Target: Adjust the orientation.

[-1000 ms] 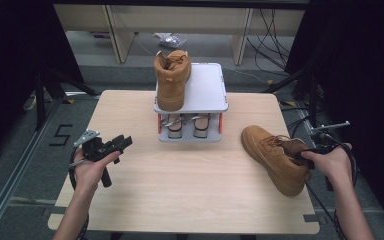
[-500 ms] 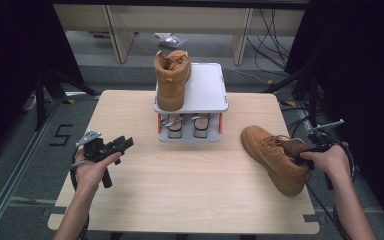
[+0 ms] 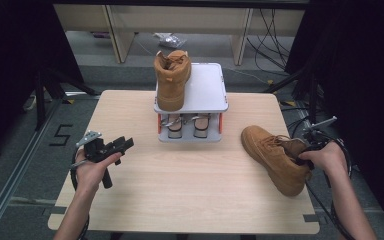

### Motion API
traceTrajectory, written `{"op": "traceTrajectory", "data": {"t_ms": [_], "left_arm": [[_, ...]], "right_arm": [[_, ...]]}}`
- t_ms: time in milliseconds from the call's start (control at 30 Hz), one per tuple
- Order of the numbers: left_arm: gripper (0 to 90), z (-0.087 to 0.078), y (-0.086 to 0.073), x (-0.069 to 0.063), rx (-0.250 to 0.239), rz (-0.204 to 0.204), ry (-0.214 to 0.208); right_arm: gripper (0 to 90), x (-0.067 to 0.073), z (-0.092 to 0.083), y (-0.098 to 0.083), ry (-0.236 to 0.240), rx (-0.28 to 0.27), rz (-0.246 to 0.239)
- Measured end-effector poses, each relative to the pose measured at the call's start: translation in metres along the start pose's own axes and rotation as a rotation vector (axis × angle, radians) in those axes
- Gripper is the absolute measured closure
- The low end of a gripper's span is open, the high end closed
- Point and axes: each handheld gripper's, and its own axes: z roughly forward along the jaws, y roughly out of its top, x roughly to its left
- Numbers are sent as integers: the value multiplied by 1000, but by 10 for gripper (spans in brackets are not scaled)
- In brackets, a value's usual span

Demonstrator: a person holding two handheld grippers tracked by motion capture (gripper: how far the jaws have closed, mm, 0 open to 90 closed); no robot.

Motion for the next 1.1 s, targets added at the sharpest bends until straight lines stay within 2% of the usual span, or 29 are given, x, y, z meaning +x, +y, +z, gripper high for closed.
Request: {"op": "traceTrajectory", "data": {"t_ms": [33,67,133,167,200,233,267,300,367,400,567,600,633,667,700,733,767,800,833,867,900,933,967,1000,1033,1100], "left_arm": [[554,0,0,0,1,0,0],[554,0,0,0,1,0,0],[554,0,0,0,1,-2,0],[554,0,0,0,2,-2,0],[554,0,0,0,3,-2,0],[554,1,0,0,3,-5,1],[554,1,0,0,5,-3,2],[554,1,-1,0,5,-4,3],[554,1,-1,0,7,-3,3],[555,1,-1,1,7,-4,3],[554,1,3,2,2,-12,7],[554,2,3,3,0,-15,8],[554,2,3,3,0,-18,8],[554,3,3,4,3,-18,9],[554,3,3,4,3,-18,9],[554,4,2,5,4,-24,8],[554,4,2,6,3,-26,7],[554,4,2,6,5,-26,10],[554,4,2,6,4,-27,12],[554,4,2,7,6,-29,12],[554,4,2,7,5,-30,13],[554,3,1,7,6,-32,14],[554,3,1,7,6,-33,13],[554,3,1,6,6,-35,11],[554,3,1,6,5,-35,6],[554,2,1,5,5,-33,5]], "right_arm": [[769,1,0,0,21,8,36],[775,-1,1,-1,39,-10,44],[786,-7,-1,-1,50,-7,40],[789,-6,-1,-1,77,-1,90],[792,-8,-1,-2,90,-6,88],[794,-10,-1,-2,92,-11,64],[796,-10,-1,-2,99,-14,64],[798,-9,-2,-2,102,-17,92],[802,-15,-1,-1,93,-4,18],[804,-13,-2,-1,111,-10,71],[810,-13,-4,0,133,-21,100],[810,-10,-5,0,151,4,156],[811,-15,-4,0,162,-19,107],[812,-19,-4,0,157,-6,80],[813,-13,-5,1,180,-2,174],[814,-17,-6,0,201,-6,164],[815,-18,-6,1,194,3,166],[815,-22,-7,0,180,12,122],[816,-22,-6,0,193,-4,135],[816,-20,-6,-1,199,-10,181],[816,-18,-5,0,208,-40,210],[816,-21,-6,-1,209,-34,177],[817,-23,-8,-1,212,-3,170],[817,-23,-8,-2,220,-8,176],[817,-25,-8,-3,220,-8,158],[818,-21,-11,-2,255,-17,235]]}}
